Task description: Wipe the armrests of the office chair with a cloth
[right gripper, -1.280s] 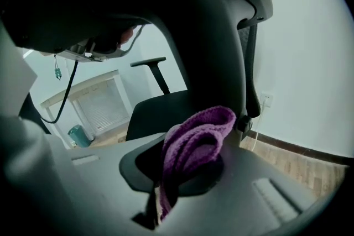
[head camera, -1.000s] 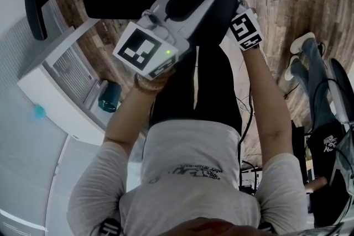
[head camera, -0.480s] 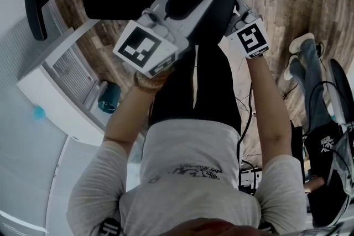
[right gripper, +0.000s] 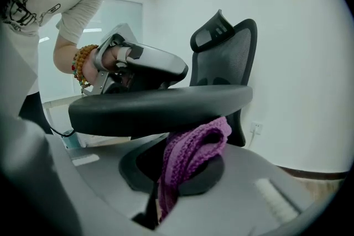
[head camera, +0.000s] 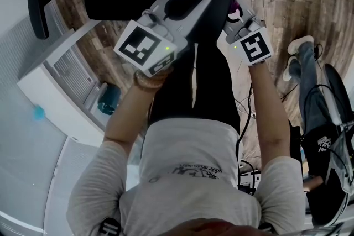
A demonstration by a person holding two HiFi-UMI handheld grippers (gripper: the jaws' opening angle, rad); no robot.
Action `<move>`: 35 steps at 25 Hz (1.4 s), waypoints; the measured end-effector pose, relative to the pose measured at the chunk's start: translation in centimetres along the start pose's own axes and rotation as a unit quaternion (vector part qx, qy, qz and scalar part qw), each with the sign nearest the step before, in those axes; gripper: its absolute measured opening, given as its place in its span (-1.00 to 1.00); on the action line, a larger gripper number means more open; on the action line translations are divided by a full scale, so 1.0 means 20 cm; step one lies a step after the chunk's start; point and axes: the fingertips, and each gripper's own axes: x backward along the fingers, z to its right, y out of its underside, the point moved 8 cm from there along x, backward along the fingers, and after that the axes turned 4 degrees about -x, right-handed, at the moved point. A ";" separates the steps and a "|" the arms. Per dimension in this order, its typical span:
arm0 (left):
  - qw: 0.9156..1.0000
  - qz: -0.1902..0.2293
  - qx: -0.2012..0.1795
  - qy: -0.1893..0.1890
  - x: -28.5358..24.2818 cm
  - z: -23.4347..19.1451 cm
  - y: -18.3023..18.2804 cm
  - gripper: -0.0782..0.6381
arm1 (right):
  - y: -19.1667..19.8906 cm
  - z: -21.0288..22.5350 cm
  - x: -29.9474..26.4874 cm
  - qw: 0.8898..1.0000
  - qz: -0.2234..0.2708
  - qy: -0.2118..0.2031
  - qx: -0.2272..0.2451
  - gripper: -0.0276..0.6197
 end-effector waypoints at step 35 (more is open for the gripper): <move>0.998 0.041 -0.025 -0.033 0.31 0.47 -0.65 -0.78 | -0.85 -0.07 0.70 0.993 0.055 0.103 -0.002 -0.83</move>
